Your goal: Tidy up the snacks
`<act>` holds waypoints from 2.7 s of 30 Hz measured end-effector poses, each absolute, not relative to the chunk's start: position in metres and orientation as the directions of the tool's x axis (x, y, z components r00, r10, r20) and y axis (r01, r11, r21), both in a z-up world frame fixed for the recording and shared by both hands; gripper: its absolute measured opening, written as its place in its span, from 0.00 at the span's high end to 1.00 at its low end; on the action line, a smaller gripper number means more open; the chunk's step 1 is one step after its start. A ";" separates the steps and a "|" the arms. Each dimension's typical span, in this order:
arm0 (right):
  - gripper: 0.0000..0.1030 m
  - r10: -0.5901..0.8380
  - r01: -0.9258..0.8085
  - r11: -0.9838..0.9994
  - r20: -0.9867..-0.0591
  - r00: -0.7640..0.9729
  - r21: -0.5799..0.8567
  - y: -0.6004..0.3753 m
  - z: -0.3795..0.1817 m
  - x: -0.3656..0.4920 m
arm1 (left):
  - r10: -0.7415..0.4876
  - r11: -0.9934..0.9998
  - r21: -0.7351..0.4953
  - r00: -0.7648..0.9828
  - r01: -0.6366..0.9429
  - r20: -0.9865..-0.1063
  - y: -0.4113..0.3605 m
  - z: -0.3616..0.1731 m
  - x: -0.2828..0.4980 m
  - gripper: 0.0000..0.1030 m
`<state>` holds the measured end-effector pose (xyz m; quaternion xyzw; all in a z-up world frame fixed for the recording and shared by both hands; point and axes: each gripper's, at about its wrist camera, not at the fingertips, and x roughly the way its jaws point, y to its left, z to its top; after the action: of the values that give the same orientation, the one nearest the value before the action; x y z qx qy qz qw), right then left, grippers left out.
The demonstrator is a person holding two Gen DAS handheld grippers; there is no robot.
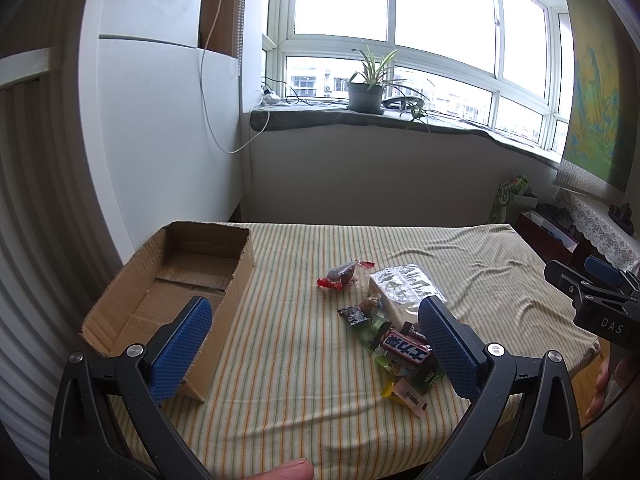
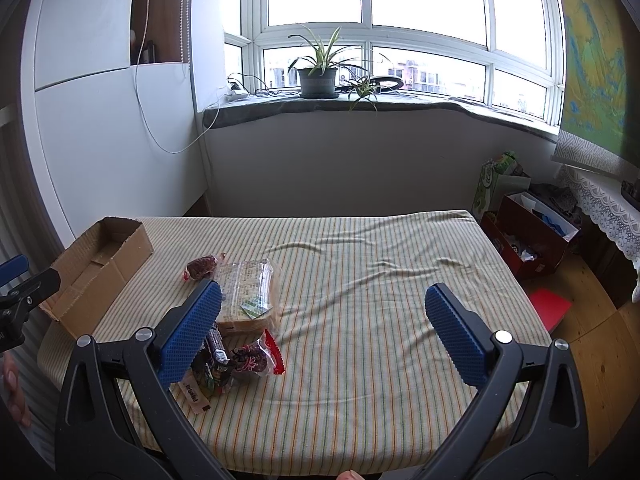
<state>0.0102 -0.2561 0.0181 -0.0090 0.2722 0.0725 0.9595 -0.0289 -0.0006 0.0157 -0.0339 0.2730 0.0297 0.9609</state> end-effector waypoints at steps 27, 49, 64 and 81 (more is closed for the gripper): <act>0.00 0.094 -0.137 0.991 -0.737 0.669 0.002 -0.269 -0.142 -0.012 | 0.007 0.998 -0.037 0.677 -0.051 -0.736 -0.015 -0.136 -0.035 0.00; 0.00 0.221 -0.212 0.973 -0.674 0.705 0.097 -0.266 -0.128 0.026 | -0.085 0.991 -0.135 0.722 -0.012 -0.687 -0.004 -0.123 0.001 0.00; 0.15 0.424 -0.287 0.906 -0.690 0.586 0.312 -0.254 -0.122 0.071 | -0.191 0.971 -0.238 0.622 0.007 -0.759 -0.006 -0.109 0.104 0.01; 0.74 0.585 -0.362 0.811 -0.619 0.524 0.460 -0.249 -0.123 0.076 | -0.310 0.941 -0.327 0.596 0.084 -0.741 -0.014 -0.117 0.115 0.56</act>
<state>0.0758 -0.2485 -0.1228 0.1385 0.4032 0.2745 0.8619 0.1152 -0.0144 -0.1172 -0.1301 0.4355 -0.1115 0.8837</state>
